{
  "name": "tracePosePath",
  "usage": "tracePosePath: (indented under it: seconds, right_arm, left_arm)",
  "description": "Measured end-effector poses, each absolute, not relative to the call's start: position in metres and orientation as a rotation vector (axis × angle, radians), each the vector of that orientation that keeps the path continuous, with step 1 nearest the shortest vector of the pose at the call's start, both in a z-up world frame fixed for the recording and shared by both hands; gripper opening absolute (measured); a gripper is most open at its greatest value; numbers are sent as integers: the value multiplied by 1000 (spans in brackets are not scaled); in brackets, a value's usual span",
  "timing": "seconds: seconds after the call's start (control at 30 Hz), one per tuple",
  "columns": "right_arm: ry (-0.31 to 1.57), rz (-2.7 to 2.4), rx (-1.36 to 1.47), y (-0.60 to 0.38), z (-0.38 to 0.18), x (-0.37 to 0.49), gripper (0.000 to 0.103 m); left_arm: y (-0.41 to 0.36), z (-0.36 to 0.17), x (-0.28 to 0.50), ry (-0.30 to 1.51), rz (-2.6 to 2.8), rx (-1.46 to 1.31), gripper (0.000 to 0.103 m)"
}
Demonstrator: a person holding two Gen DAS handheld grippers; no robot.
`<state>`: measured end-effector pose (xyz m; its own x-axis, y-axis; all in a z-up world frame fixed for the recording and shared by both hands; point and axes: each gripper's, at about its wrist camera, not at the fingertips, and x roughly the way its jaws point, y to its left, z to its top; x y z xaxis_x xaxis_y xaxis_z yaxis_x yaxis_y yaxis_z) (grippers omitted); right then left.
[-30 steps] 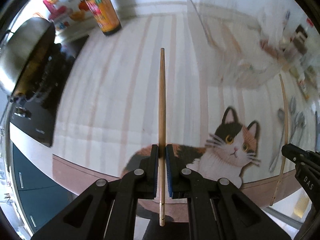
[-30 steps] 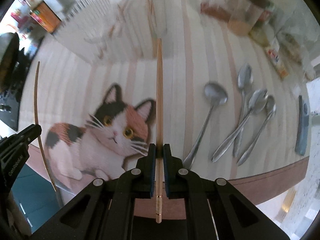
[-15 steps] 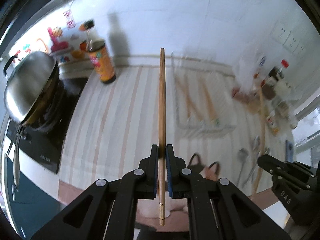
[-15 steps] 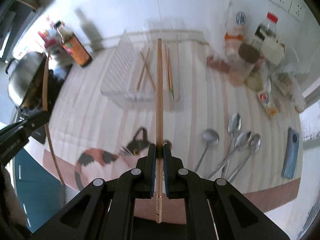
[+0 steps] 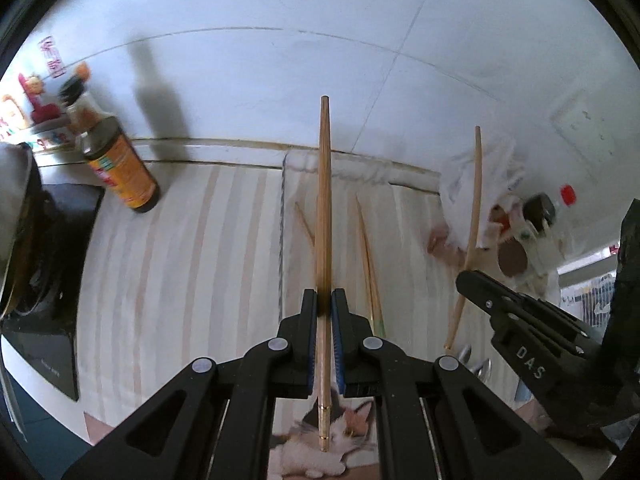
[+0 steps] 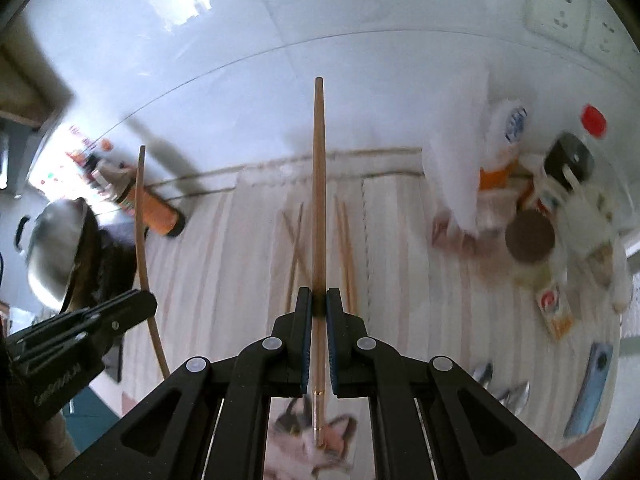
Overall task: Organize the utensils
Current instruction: 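Carry both chopsticks to the clear rack and open both grippers to drop them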
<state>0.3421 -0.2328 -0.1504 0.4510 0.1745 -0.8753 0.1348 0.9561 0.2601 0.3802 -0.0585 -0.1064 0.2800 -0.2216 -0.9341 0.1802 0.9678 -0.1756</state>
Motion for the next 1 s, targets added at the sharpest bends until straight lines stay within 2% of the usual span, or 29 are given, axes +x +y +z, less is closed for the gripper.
tracePosePath:
  seconds: [0.37,0.53,0.63,0.67,0.7,0.73,0.77,0.83,0.97,1.0]
  right_arm:
    - [1214,-3,315,-230,-208,408,7]
    - [1278,24,324,-226,-229,405,8]
    - [1313,38,344,-230,-235,399,14]
    - [1310,33,343,-231,-234,397,20]
    - [1302,24,339,-232,-232,394,28]
    - [1291,15,342,-236,-229,389,31]
    - [1282,9,349,-238,-226,385,35]
    - [1258,-3,363,-244,-219,375,37]
    - [1179,-48,363,-259,-200,350,48]
    - [1159,-59,369,-264,-196,340,49]
  left_arm:
    - [-75,-169,438,1398,-231,-3,5]
    - [-76,-168,438,1409,-225,19,8]
    - [-74,-154,431,1354,-192,78,9]
    - [-72,-147,427,1323,-171,106,10]
    - [-71,-143,424,1300,-155,124,18]
    - [-69,-139,421,1279,-138,139,31]
    - [-67,-134,417,1255,-125,149,39]
    - [-60,-124,406,1193,-90,156,65]
    - [-48,-109,385,1085,-49,141,85]
    - [-46,-106,380,1064,-45,137,98]
